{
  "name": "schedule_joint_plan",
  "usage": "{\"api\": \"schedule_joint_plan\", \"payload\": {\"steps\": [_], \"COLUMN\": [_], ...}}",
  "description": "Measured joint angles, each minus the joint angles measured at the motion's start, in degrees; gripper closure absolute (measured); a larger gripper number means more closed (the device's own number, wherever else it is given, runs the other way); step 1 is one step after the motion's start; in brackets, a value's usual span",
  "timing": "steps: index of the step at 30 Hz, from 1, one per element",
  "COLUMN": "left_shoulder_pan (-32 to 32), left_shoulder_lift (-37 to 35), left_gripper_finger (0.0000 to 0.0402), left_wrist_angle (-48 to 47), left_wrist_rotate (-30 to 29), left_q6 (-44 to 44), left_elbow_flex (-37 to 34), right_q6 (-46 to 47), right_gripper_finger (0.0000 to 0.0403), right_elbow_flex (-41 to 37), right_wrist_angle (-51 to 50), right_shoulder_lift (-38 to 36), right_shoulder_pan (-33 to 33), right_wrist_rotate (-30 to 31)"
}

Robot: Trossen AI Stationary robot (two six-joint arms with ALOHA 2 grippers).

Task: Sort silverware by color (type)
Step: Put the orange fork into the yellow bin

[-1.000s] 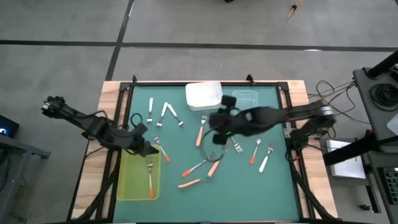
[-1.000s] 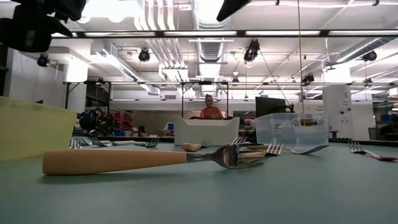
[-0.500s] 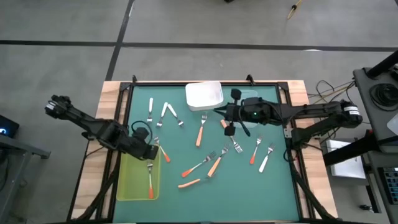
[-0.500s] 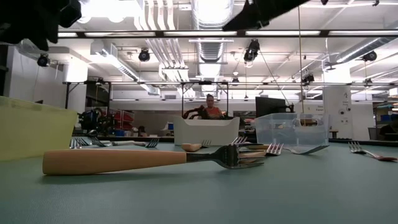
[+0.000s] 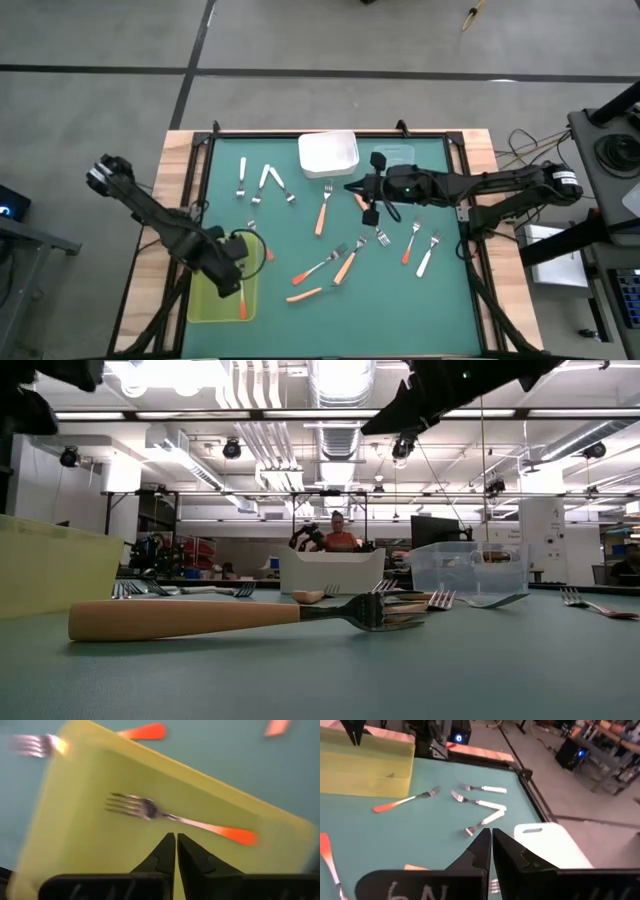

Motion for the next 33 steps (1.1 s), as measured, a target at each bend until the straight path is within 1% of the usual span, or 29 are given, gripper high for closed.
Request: {"api": "schedule_joint_plan", "payload": {"steps": [6,12,16,20,25,33], "left_shoulder_pan": [-0.4,-1.2,-2.0,-3.0,-3.5,-3.5], "left_shoulder_lift": [7.1,12.0,14.4,15.4,15.3,15.0], "left_gripper_finger": [0.0401,0.0402,0.0402,0.0402,0.0402,0.0401], "left_wrist_angle": [0.0,0.3,0.4,0.6,1.9,5.4], "left_wrist_rotate": [-1.6,-1.6,-1.6,-1.5,-0.6,-0.5], "left_q6": [5.1,6.2,6.1,5.9,4.5,5.6], "left_elbow_flex": [-0.1,-0.4,-0.8,-1.4,-3.0,-5.5], "right_q6": [1.6,0.5,-3.5,-6.1,-6.2,-6.1], "right_gripper_finger": [0.0394,0.0394,0.0394,0.0394,0.0394,0.0394], "right_elbow_flex": [-1.8,-1.9,-2.2,-2.3,-2.3,-2.3], "right_wrist_angle": [0.1,1.1,1.0,1.2,1.2,-0.8], "right_shoulder_lift": [0.0,0.0,0.0,-0.1,-0.1,-0.2], "right_shoulder_pan": [0.0,0.0,0.0,-0.4,-0.5,-0.5], "right_wrist_rotate": [0.0,0.0,0.0,0.0,0.0,0.0]}}
